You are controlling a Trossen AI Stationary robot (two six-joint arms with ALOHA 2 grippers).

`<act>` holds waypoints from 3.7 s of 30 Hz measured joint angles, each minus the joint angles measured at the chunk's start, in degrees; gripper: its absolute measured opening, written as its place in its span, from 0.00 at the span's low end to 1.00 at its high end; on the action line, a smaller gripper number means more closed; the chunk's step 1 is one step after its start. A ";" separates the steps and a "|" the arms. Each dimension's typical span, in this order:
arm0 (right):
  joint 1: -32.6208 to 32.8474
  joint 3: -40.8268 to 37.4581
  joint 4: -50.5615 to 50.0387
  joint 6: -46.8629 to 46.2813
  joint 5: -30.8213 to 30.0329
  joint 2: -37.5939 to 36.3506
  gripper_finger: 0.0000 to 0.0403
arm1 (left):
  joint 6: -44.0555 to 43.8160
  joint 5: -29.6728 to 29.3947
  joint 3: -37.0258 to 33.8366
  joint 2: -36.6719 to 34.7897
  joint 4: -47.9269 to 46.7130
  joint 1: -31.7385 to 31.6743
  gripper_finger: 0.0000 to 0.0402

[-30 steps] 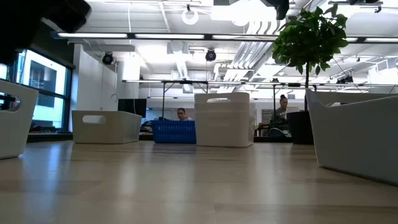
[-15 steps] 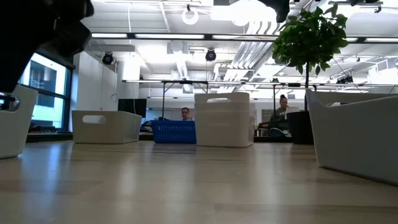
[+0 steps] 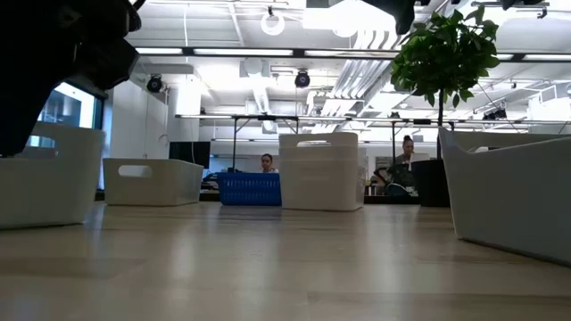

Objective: Stack baskets by color
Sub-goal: Stack the bottom left gray bin on the top gray bin

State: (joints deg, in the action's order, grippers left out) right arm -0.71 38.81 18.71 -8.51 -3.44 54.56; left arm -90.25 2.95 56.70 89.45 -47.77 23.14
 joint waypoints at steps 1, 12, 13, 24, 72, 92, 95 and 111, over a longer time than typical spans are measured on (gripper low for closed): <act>0.00 0.00 -0.31 0.00 0.00 0.09 0.52 | -0.02 0.01 -0.01 0.01 -0.16 -0.02 0.02; 0.00 0.00 0.43 -0.06 0.00 1.08 0.52 | 0.43 0.03 -0.01 0.02 0.31 0.00 0.00; 0.00 0.00 0.41 -0.03 0.00 1.08 0.52 | 0.43 -0.03 -0.01 0.02 0.38 0.00 0.00; 0.00 0.00 0.43 -0.02 0.00 1.08 0.52 | 0.45 -0.23 -0.01 0.02 0.76 0.00 0.00; 0.00 0.00 -0.25 -0.46 0.00 1.04 0.52 | 65.36 -51.82 42.33 -10.04 -41.10 -8.12 0.00; 0.00 0.00 -0.28 -0.60 -0.79 1.04 0.52 | 69.26 -53.25 23.19 -24.32 -30.23 -11.96 0.00; 0.00 0.00 -0.29 -1.47 -0.93 1.04 0.52 | 71.33 -51.45 19.08 -25.62 -30.35 -13.04 0.00; 0.00 0.00 -0.29 -1.97 -0.92 1.04 0.52 | 98.57 -36.36 14.35 -22.89 -29.90 -30.40 0.00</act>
State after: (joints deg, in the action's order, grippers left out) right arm -0.71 38.81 18.41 -10.48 -4.36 55.59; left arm 8.32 -33.41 71.05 66.56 -77.66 -7.26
